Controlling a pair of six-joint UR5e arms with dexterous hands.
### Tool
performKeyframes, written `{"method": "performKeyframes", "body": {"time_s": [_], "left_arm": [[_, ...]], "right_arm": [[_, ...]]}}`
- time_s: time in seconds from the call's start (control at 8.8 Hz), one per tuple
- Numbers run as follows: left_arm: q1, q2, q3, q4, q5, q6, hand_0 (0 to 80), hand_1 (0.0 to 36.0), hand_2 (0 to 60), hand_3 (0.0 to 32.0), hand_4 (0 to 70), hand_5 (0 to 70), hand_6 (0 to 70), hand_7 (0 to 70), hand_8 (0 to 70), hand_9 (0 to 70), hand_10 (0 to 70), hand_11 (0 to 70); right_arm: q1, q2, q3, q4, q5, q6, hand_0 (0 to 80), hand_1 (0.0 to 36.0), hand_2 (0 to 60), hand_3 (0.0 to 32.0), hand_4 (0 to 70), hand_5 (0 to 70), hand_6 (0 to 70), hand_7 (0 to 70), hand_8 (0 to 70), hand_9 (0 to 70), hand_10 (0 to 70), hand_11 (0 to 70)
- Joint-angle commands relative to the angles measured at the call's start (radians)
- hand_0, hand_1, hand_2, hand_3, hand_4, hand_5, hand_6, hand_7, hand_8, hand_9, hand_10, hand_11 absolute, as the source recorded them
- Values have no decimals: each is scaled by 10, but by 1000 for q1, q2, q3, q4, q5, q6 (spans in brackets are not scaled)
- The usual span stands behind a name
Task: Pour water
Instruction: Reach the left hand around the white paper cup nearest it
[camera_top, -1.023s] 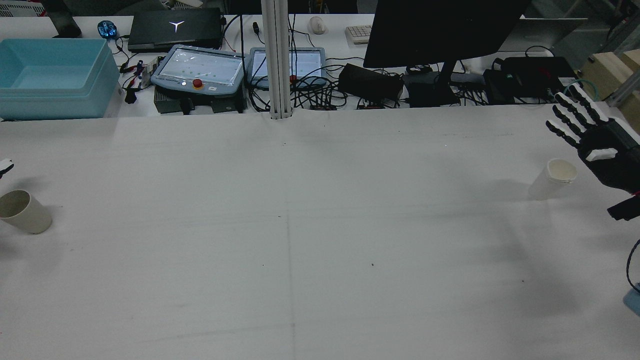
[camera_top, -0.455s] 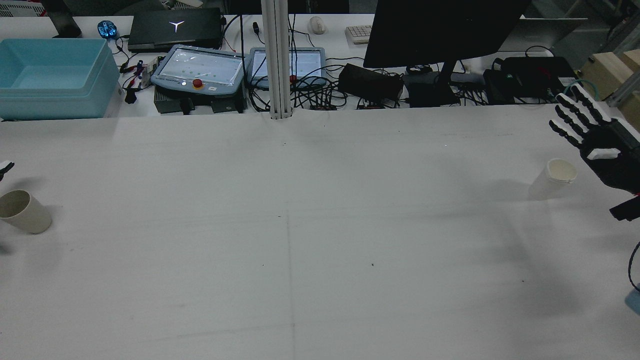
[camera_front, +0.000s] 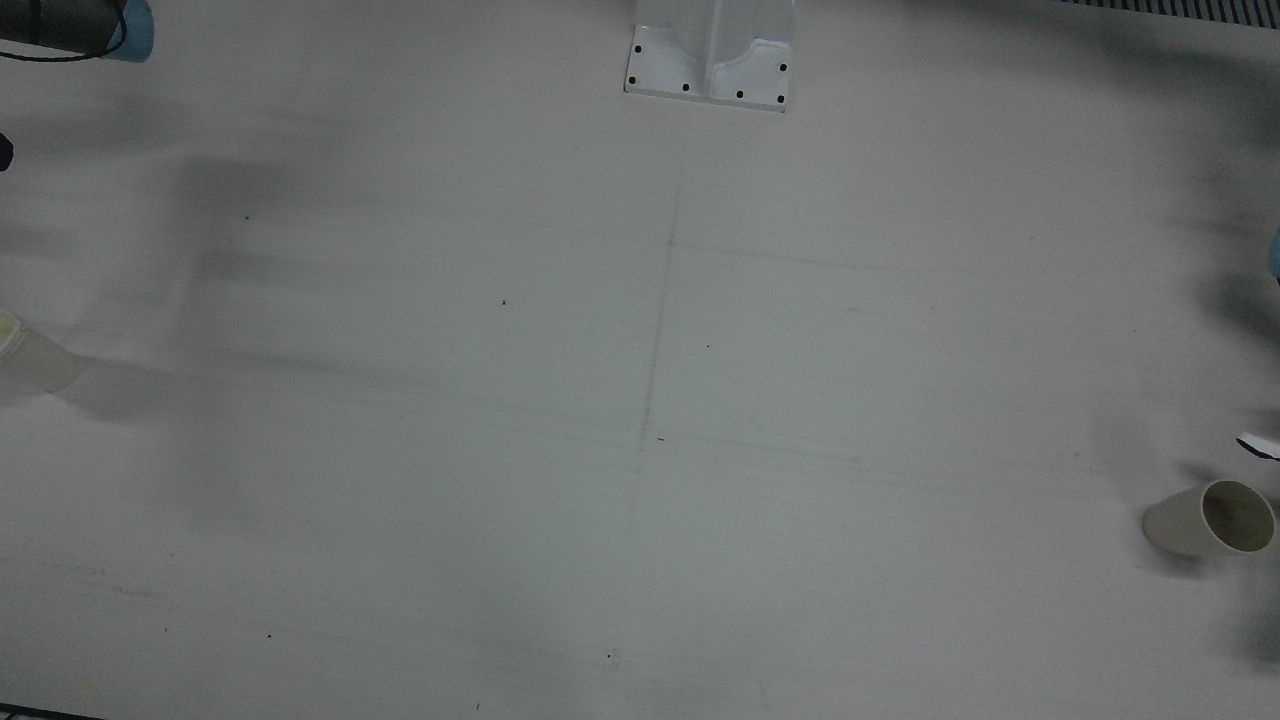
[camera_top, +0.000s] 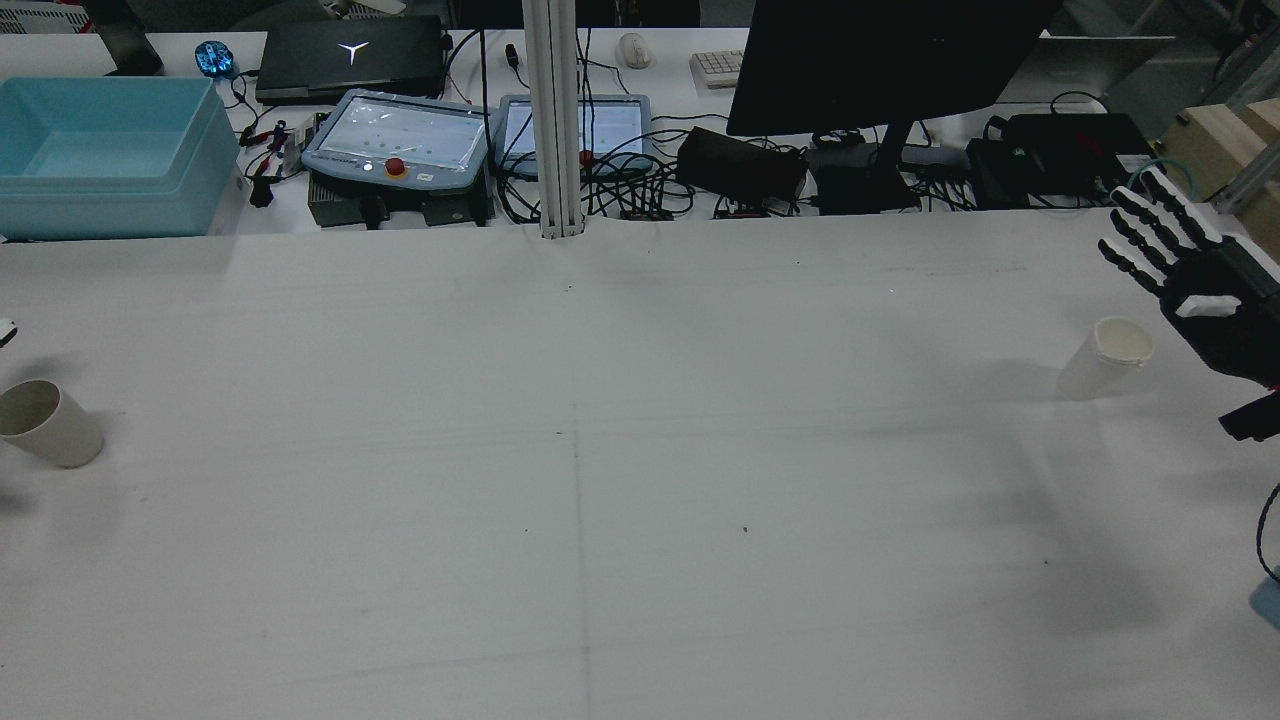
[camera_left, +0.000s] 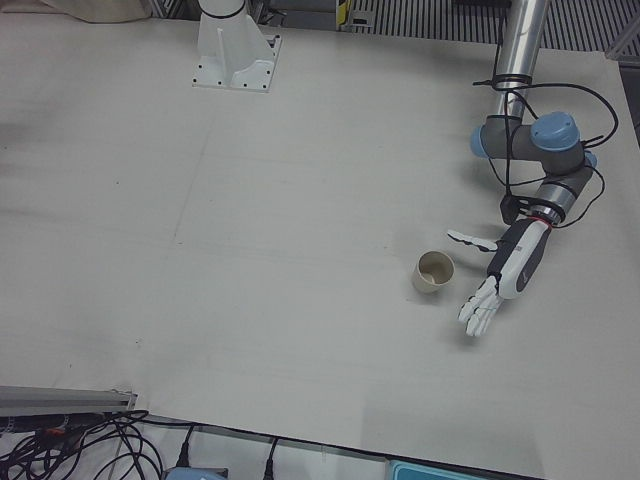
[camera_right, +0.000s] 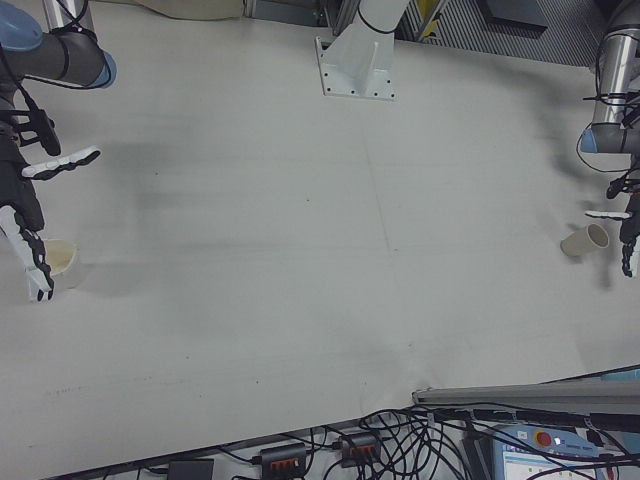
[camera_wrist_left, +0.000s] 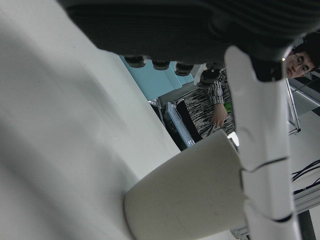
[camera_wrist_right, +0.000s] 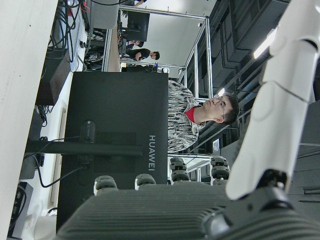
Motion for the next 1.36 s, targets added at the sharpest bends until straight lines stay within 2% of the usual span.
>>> {"method": "performKeyframes", "body": {"time_s": [0.0,0.45,1.25], "left_arm": [[52,-4,0,7,-42,0,570,156,0,0,165,0,16,43,0,0,0,0],[62,-20,0,28,-43,0,589,170,0,0,166,0,19,44,0,0,0,0],[106,-46,-2,48,-89,-3,629,189,0,0,194,0,32,61,0,0,0,13]], "right_arm": [[0,0,1,0,0,0,526,174,4,172,5,63,33,130,0,12,1,21],[3,0,0,0,0,1,524,172,4,176,3,62,31,131,0,12,0,17],[5,-12,-6,0,0,1,518,167,1,178,0,59,21,114,0,9,1,20]]}}
